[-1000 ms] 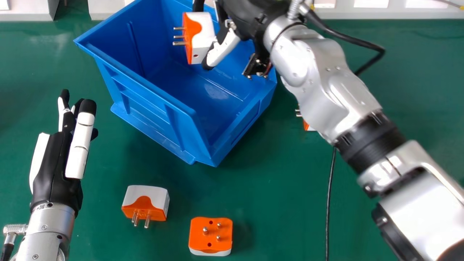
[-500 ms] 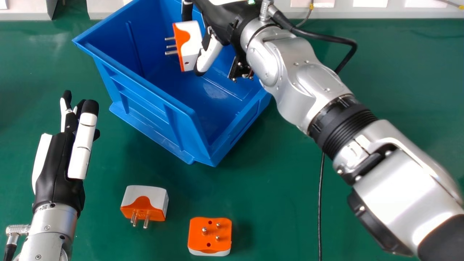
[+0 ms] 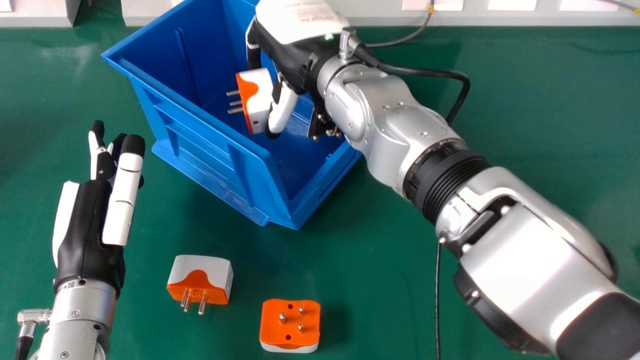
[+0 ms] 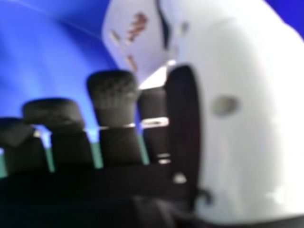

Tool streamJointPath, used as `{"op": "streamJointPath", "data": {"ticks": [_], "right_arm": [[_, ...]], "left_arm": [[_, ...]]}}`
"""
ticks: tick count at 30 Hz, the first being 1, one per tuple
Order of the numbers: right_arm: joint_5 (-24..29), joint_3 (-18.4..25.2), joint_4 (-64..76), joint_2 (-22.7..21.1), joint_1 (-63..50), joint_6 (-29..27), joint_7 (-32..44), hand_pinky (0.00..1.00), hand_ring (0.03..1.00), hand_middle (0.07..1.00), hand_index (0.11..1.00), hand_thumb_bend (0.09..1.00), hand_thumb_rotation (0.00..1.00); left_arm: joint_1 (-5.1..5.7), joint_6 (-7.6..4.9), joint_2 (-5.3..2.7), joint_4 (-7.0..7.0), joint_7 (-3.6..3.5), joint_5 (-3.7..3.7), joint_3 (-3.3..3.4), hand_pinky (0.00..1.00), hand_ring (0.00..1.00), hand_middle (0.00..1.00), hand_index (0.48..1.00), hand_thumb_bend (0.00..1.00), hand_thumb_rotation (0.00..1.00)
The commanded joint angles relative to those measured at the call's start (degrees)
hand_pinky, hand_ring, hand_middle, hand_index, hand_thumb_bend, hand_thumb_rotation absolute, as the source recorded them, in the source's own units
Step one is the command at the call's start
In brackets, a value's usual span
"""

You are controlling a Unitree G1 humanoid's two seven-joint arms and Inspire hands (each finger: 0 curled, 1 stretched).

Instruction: Pick all objects and put in blue box

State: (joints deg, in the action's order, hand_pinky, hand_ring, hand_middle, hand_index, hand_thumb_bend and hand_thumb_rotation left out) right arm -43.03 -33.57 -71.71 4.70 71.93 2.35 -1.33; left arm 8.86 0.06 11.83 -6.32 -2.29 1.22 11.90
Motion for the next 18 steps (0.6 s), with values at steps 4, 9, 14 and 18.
{"op": "streamJointPath", "data": {"ticks": [4, 9, 14, 18], "right_arm": [[-0.2, -0.7, -0.4, 0.8, 2.6, 1.2, -1.1, 0.01, 0.07, 0.139, 0.485, 0.511, 0.12], [-1.2, -2.6, -0.9, 0.6, 1.2, 0.4, -1.3, 0.02, 0.08, 0.152, 0.489, 0.511, 0.11], [-1.1, -3.6, -1.0, 0.8, 1.0, 0.6, -0.6, 0.03, 0.087, 0.163, 0.627, 0.672, 0.05], [-1.6, -4.6, -1.0, 1.0, 0.7, 1.1, -0.4, 0.03, 0.086, 0.165, 0.702, 0.718, 0.02]], "left_arm": [[0.66, 0.67, -0.88, -3.26, 0.8, -1.04, -0.83, 0.9, 0.98, 0.98, 1.0, 0.67, 1.0], [1.17, 0.66, -1.86, -4.55, 2.0, -2.81, -2.04, 0.9, 0.97, 0.98, 1.0, 0.67, 1.0], [1.61, 1.15, -2.68, -5.75, 2.78, -4.17, -2.79, 0.89, 0.97, 0.98, 1.0, 0.67, 1.0], [2.03, 2.03, -3.26, -7.12, 3.32, -4.64, -3.51, 0.88, 0.96, 0.97, 1.0, 0.67, 1.0]]}}
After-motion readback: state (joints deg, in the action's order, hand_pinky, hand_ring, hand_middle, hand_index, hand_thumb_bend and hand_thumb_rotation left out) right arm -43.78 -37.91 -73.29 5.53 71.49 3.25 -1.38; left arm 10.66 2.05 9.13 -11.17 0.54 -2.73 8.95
